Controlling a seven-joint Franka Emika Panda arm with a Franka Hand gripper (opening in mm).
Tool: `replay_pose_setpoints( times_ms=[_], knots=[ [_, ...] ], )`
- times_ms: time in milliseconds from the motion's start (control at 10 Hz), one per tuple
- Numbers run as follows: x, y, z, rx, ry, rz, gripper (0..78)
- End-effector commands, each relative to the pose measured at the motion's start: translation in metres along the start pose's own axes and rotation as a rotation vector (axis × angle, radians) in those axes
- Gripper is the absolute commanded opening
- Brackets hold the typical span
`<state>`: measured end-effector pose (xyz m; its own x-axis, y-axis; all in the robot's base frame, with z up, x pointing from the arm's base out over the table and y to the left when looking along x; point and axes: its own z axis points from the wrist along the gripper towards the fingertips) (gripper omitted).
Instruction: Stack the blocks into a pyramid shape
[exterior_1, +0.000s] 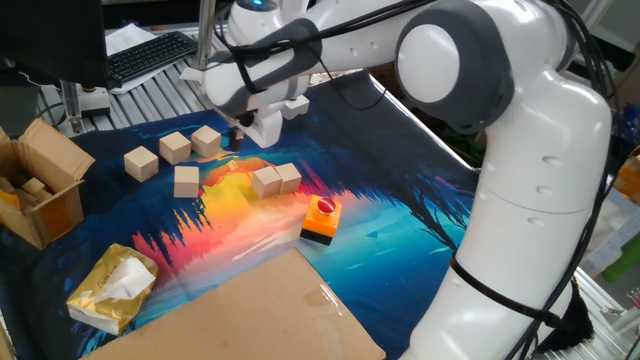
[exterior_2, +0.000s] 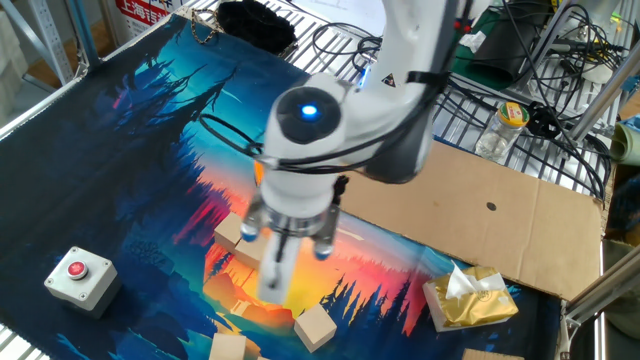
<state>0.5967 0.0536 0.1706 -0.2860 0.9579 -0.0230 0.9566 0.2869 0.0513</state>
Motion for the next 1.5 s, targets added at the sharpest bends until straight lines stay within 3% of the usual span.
replay_pose_setpoints(
  times_ms=[100,200,400,500,1000,1400,1500],
  knots=[
    [0.126,-0.009,-0.035,-0.026,0.06,-0.593,1.1],
    [0.138,-0.019,-0.031,-0.029,0.068,-0.683,1.1],
    [0.154,-0.038,-0.022,-0.021,0.054,-0.752,1.1],
    [0.154,-0.038,-0.022,-0.01,0.037,-0.795,1.1],
    [0.154,-0.038,-0.022,-0.003,0.035,-0.917,1.1],
    [0.154,-0.038,-0.022,-0.014,0.048,-0.996,1.1],
    [0.154,-0.038,-0.022,-0.017,0.063,-1.02,1.1]
  ],
)
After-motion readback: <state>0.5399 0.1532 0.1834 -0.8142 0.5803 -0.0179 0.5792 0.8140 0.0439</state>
